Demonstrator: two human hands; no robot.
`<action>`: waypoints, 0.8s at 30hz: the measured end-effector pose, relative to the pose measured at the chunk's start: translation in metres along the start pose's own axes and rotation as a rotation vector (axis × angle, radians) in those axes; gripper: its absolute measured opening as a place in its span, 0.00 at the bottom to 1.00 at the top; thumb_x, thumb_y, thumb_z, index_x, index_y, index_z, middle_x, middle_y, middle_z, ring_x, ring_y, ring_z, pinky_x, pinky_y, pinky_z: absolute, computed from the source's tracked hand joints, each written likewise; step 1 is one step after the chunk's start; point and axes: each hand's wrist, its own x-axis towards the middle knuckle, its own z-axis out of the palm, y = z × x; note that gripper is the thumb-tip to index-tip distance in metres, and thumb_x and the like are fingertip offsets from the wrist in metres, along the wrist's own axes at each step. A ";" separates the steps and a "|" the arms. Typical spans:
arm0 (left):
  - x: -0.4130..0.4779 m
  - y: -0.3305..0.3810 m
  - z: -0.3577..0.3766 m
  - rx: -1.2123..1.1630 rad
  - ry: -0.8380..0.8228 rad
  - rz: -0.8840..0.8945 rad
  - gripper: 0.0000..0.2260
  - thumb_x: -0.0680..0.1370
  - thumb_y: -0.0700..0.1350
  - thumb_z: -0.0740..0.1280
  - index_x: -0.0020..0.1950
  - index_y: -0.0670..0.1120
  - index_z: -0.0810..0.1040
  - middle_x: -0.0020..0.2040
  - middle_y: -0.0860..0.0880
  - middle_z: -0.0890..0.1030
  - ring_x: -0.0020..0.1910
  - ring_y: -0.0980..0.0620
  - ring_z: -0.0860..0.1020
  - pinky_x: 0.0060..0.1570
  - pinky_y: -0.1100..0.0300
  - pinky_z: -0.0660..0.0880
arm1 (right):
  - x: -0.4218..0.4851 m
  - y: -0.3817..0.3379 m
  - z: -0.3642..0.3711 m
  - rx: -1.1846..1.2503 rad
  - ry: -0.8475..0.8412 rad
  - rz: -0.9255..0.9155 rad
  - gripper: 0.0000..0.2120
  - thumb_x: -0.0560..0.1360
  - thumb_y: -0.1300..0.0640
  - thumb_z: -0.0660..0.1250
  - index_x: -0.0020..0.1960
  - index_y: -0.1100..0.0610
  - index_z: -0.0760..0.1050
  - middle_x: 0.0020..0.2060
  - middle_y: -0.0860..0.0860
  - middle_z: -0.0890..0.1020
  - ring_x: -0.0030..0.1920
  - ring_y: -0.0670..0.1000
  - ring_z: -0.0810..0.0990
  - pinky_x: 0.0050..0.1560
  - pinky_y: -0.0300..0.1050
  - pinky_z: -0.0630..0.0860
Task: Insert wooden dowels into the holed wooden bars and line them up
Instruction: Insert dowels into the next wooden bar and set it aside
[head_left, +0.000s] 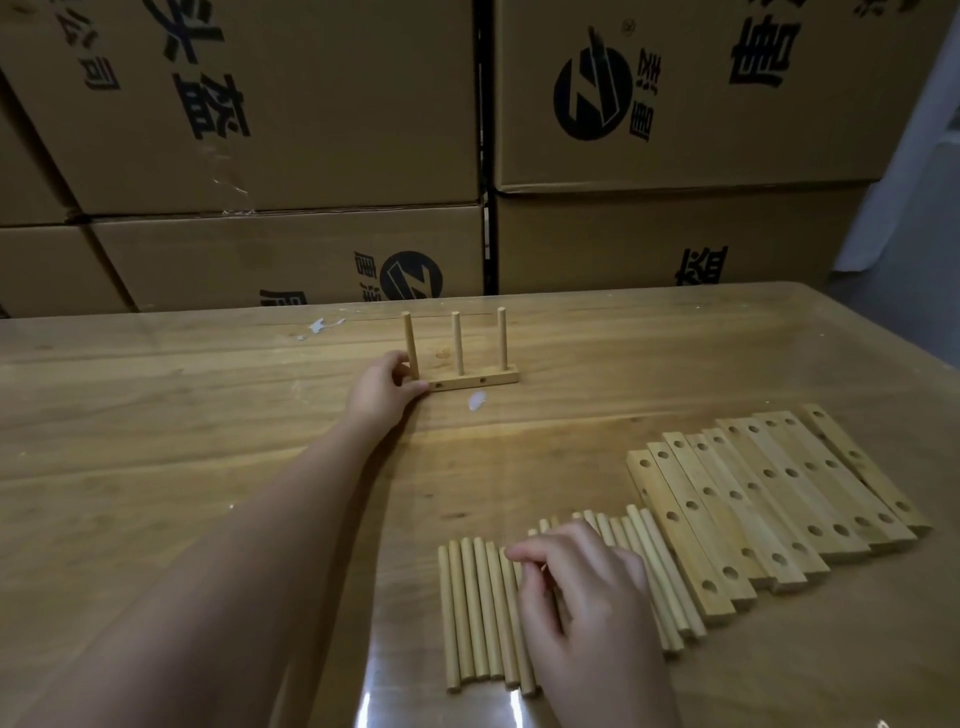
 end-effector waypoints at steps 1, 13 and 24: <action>0.000 0.000 0.000 0.001 0.000 -0.001 0.24 0.76 0.47 0.70 0.70 0.46 0.69 0.62 0.47 0.77 0.59 0.48 0.75 0.54 0.58 0.73 | 0.000 0.000 0.000 -0.001 -0.006 0.001 0.11 0.70 0.55 0.58 0.41 0.51 0.80 0.37 0.44 0.78 0.41 0.39 0.75 0.48 0.44 0.67; -0.070 0.011 -0.013 -0.208 0.042 -0.036 0.29 0.78 0.39 0.65 0.76 0.48 0.58 0.72 0.47 0.68 0.65 0.50 0.72 0.63 0.54 0.73 | -0.001 -0.005 -0.007 -0.009 -0.119 0.033 0.07 0.71 0.61 0.66 0.45 0.50 0.78 0.39 0.41 0.76 0.40 0.41 0.76 0.51 0.43 0.68; -0.214 0.007 -0.014 -0.147 -0.176 0.185 0.10 0.78 0.43 0.66 0.59 0.48 0.78 0.57 0.52 0.74 0.55 0.58 0.75 0.48 0.83 0.64 | -0.002 -0.011 -0.013 -0.096 -0.142 0.103 0.07 0.71 0.62 0.69 0.45 0.51 0.80 0.41 0.43 0.77 0.42 0.44 0.75 0.52 0.44 0.59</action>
